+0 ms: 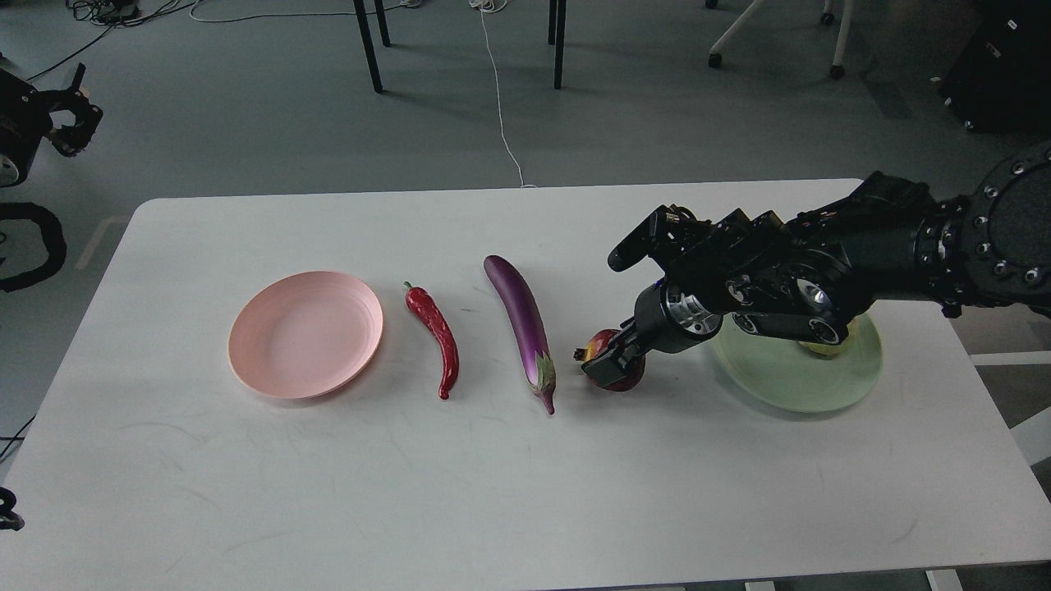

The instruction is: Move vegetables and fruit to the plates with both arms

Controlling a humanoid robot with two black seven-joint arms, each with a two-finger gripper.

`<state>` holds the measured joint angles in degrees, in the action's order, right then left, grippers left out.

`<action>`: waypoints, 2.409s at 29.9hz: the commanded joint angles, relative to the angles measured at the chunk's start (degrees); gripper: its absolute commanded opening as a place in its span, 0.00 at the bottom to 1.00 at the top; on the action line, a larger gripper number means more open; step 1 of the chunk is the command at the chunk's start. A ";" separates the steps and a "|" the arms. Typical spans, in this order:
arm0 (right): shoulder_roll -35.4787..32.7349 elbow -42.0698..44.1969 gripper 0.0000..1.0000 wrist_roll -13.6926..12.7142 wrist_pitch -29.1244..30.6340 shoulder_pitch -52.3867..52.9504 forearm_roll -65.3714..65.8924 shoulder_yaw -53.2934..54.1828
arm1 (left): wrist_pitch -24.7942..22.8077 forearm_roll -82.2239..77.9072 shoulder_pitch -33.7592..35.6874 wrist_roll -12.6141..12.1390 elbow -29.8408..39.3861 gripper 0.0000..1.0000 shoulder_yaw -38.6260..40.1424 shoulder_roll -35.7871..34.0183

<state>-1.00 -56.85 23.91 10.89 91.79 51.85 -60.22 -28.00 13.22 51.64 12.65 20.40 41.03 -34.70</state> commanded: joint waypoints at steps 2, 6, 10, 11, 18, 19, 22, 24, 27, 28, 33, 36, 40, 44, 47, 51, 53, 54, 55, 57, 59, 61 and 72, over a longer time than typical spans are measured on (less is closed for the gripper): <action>0.91 0.16 0.52 1.75 0.01 0.14 1.32 -1.56 | 0.00 0.14 0.13 0.01 0.00 0.98 0.02 0.07; 0.74 -0.02 0.49 1.75 0.01 2.77 1.23 -1.39 | 0.00 0.05 0.13 0.01 0.00 0.98 0.02 0.07; -3.47 -1.15 0.49 1.75 0.01 7.08 1.41 -0.78 | 0.00 0.05 0.22 0.01 0.00 0.98 0.02 -0.11; -4.62 -1.51 0.49 1.67 0.01 7.78 1.50 -0.69 | 0.00 0.05 0.22 0.01 0.00 0.98 -0.07 -0.19; -14.63 -2.74 0.50 1.31 0.01 8.06 6.94 -1.48 | 0.00 -0.03 0.13 0.01 0.00 0.98 -0.07 -0.90; -16.13 -2.92 0.50 1.23 0.09 7.97 7.47 -1.56 | 0.00 -0.03 0.13 0.01 0.00 0.98 -0.07 -0.90; -19.38 -3.00 0.51 1.31 0.18 7.01 7.56 -1.57 | 0.00 -0.03 0.13 -0.08 0.00 0.98 -0.07 -0.98; -20.09 -3.00 0.51 1.31 0.10 5.34 7.65 -1.57 | 0.00 -0.03 0.04 -0.08 0.00 0.98 -0.07 -0.90; -20.45 -2.74 0.53 1.23 0.10 3.23 7.65 -1.57 | 0.00 -0.03 0.13 0.01 0.00 0.98 -0.07 -0.81; -20.62 -2.48 0.54 1.23 0.10 2.35 7.65 -1.57 | 0.00 -0.03 0.13 -0.08 0.00 0.98 -0.07 -0.81; -22.29 -2.39 0.58 1.14 0.10 0.76 8.18 -1.65 | 0.00 -0.12 0.13 -0.17 0.00 0.98 -0.07 -0.90; -22.38 -1.95 0.66 0.96 -0.25 -0.47 9.14 -1.48 | 0.00 -0.12 0.13 -0.17 0.00 0.98 -0.07 -0.90; -22.47 -1.42 0.85 0.26 -0.61 -1.17 8.97 -0.77 | 0.00 -0.03 0.13 -0.08 0.00 0.98 0.02 -0.81; -23.08 -1.51 0.94 0.17 -0.61 -1.17 8.88 -0.69 | 0.00 -0.12 0.22 -0.08 0.00 0.98 0.02 -0.81; -23.79 -1.95 0.95 0.17 -0.52 -1.09 8.88 -0.60 | 0.00 -0.03 0.22 -0.08 0.00 0.98 0.02 -0.90; -27.47 -2.65 0.97 0.17 -0.52 1.19 8.88 1.06 | 0.00 -0.03 0.22 -0.08 0.00 0.98 -0.07 -0.98; -31.07 -1.95 0.97 0.26 -0.52 3.65 8.88 4.39 | 0.00 -0.03 0.22 -0.17 0.00 0.98 0.02 -1.07; -32.82 -1.52 0.97 0.26 -0.52 4.36 8.88 7.11 | 0.00 -0.03 0.22 -0.43 0.00 0.98 0.02 -0.90; -34.23 -0.90 0.97 0.35 -0.52 4.45 8.79 9.83 | 0.00 -0.21 0.30 -0.78 0.08 0.98 -0.07 -0.55; -37.13 1.20 0.97 0.26 -0.34 3.49 8.44 17.64 | 0.00 -0.99 -0.39 -0.96 0.78 0.98 -0.85 0.16; -38.81 2.70 0.97 0.26 -0.34 0.17 7.31 24.76 | 0.00 -3.71 0.04 -0.70 2.80 0.98 -4.70 -0.10; -39.78 3.06 0.97 0.26 -0.69 -4.23 5.46 33.37 | 0.00 -6.00 0.22 -0.60 6.39 0.98 -7.35 -0.81; -42.51 3.32 0.97 0.26 -1.22 -27.79 -10.78 72.33 | 0.00 -33.40 5.58 -0.69 27.57 0.98 -8.51 -4.85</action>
<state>-43.31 -53.59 24.16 9.83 68.91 45.99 4.88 -28.00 -11.43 55.84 11.87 42.36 32.44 -39.45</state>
